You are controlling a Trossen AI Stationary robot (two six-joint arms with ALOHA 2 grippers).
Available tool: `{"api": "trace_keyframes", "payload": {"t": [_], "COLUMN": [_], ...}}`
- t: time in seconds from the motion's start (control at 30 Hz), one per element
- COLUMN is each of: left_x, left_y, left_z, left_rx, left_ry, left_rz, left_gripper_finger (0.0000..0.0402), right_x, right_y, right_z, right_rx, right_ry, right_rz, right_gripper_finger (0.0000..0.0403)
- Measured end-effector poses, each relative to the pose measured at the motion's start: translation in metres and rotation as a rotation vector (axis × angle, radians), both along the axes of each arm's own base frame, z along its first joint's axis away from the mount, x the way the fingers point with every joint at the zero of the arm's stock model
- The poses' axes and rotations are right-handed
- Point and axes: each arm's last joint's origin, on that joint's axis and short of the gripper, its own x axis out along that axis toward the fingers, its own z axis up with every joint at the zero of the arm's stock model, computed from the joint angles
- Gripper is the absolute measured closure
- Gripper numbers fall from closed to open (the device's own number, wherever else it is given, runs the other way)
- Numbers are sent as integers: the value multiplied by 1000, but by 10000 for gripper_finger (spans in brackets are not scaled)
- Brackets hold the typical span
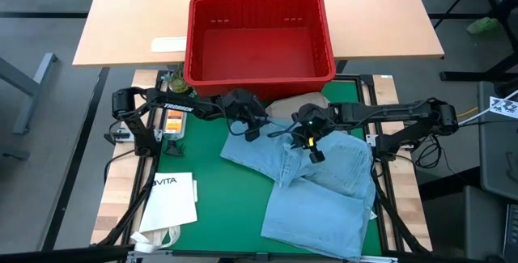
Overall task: Fold Laundry from Bin
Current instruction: Fold the light blue pants
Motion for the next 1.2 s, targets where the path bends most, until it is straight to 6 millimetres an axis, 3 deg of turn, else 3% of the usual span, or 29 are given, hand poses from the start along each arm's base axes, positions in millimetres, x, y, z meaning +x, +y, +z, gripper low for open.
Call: {"api": "trace_keyframes", "payload": {"t": [0.23,0.6,0.7,0.9,1.03,1.2], "left_x": [-4,-10,-10,-12,-16,-29], "left_y": [7,4,5,7,6,-1], "left_z": [-2,-11,-11,-12,-11,4], "left_rx": [-47,-58,-38,-30,-31,-4], "left_ry": [19,132,138,158,200,254], "left_rz": [-27,-27,4,89,117,149], "left_gripper_finger": [266,271,296,391,398,400], "right_x": [0,0,0,0,3,9], "right_y": [0,0,0,-1,-1,-2], "right_z": [0,0,0,0,2,7], "right_rx": [0,0,-3,-39,-63,-102], "right_ry": [0,0,0,-9,-45,-136], "right_rz": [0,0,-1,-11,14,46], "right_gripper_finger": [365,391,388,383,382,382]}}
